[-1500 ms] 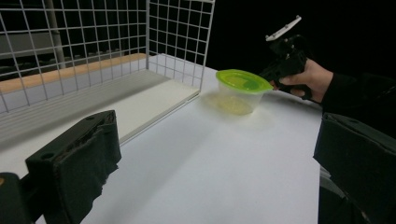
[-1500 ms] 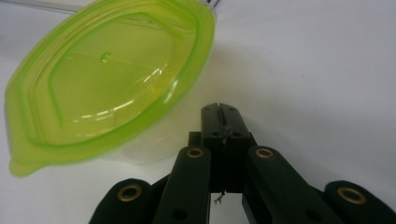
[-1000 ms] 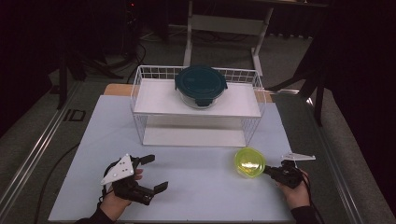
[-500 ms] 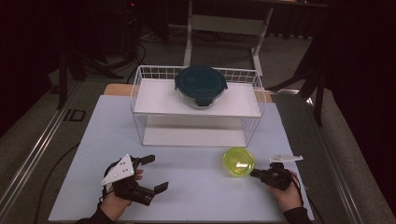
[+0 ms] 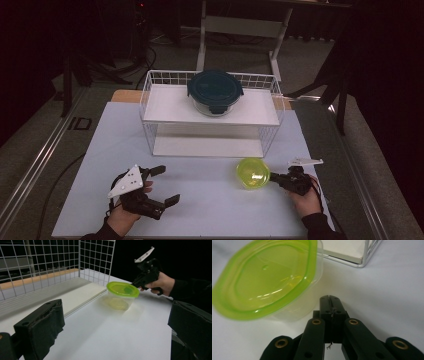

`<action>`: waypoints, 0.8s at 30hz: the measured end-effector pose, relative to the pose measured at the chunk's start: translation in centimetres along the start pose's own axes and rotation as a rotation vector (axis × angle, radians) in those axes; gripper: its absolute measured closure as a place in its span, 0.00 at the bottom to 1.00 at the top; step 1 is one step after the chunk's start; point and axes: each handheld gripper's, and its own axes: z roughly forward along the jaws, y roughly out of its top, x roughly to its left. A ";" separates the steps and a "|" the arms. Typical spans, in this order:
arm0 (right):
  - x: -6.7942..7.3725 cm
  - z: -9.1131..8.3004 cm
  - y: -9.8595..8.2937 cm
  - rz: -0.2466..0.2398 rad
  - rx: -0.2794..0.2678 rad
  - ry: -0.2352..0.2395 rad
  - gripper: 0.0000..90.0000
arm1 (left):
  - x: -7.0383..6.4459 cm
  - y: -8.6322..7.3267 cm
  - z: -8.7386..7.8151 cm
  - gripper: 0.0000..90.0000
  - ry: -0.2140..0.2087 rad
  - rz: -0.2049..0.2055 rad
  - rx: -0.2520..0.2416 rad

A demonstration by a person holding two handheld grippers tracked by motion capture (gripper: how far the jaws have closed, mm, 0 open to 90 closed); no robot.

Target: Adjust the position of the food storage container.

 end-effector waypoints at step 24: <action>5.1 2.8 0.6 -0.087 0.065 0.151 1.00 | 0.0 0.0 -0.1 0.00 -0.003 0.003 -0.001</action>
